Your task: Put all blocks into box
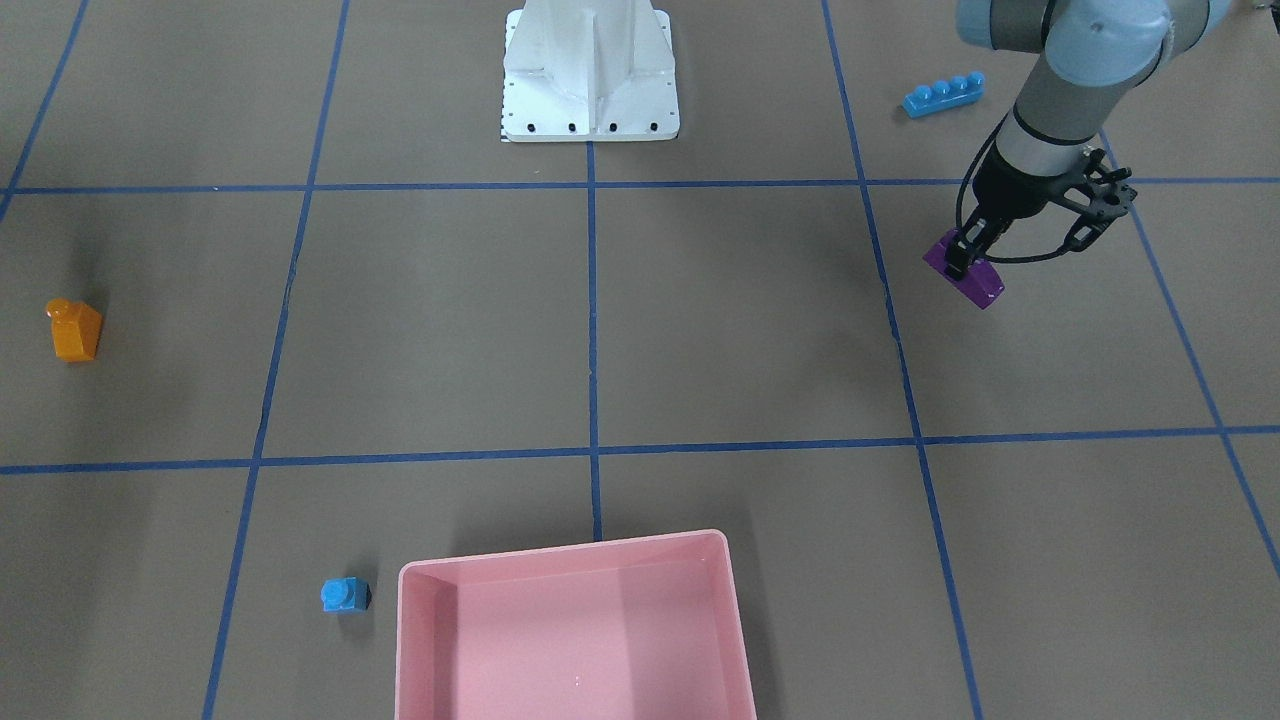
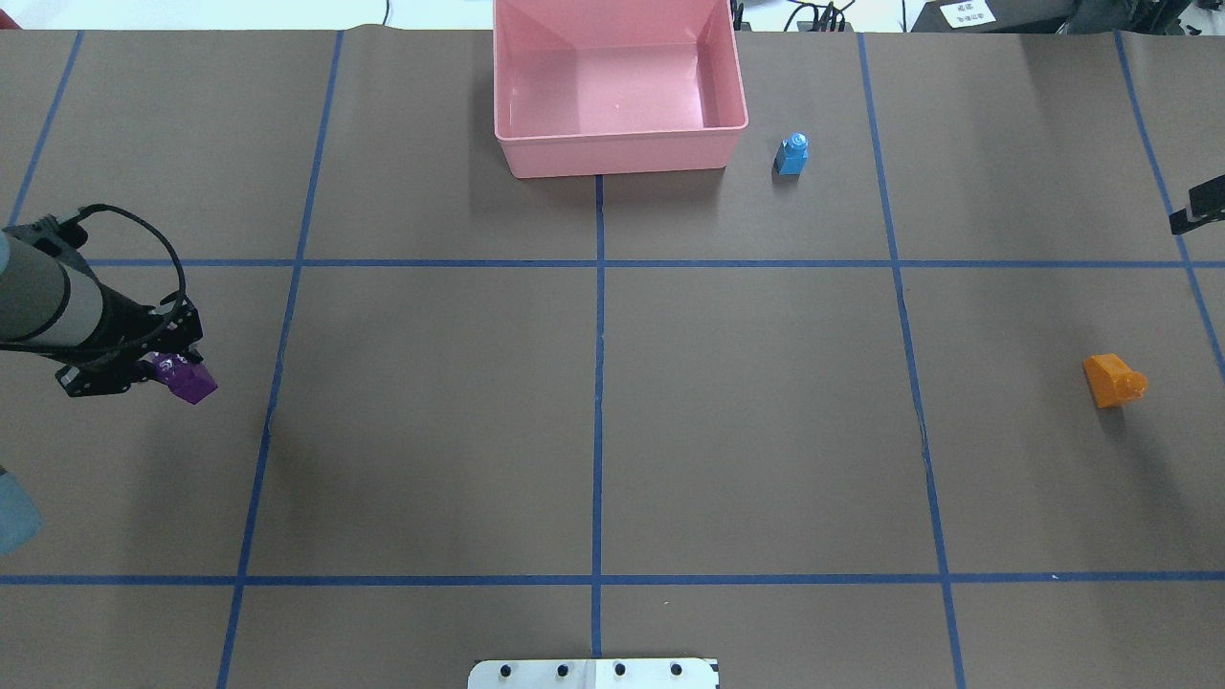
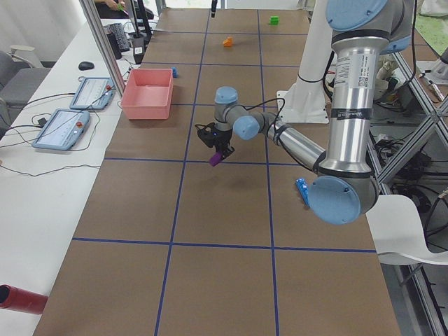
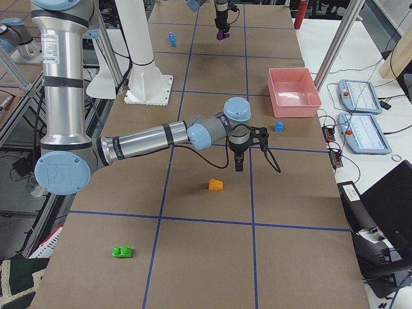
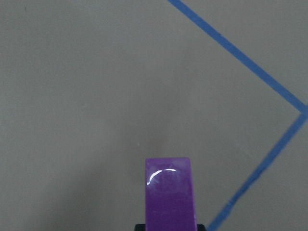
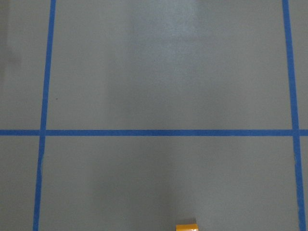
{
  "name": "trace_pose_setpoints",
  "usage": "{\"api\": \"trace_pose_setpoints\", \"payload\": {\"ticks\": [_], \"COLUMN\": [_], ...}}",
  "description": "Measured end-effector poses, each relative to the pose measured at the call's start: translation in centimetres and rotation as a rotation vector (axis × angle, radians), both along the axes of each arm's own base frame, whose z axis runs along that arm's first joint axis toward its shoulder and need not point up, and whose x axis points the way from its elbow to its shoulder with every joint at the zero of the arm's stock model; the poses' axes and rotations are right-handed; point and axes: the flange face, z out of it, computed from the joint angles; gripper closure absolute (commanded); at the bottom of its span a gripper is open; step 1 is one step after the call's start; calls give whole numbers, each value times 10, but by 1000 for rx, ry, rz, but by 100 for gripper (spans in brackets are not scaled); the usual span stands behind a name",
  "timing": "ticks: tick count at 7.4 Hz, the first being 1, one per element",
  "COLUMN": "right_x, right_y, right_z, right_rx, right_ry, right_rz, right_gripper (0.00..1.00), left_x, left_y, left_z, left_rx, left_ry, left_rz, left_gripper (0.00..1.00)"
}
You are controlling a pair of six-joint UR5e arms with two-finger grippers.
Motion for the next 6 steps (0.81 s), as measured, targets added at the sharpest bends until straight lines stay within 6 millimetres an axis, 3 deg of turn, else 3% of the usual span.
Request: {"api": "trace_pose_setpoints", "payload": {"ticks": [2, 3, 6], "right_x": [-48, -62, -82], "right_y": [12, 15, 21], "right_z": [16, 28, 69], "right_rx": [-1, -11, -51], "right_ry": [29, 48, 91], "right_rz": [-68, -93, -157], "right_gripper": [0, 0, 0], "left_x": [13, 18, 23], "left_y": [-29, -38, -56], "left_z": [-90, -114, -132], "left_rx": [15, 22, 26], "left_ry": [8, 14, 17], "left_rz": [-9, -12, -27], "left_gripper": [100, 100, 100]}}
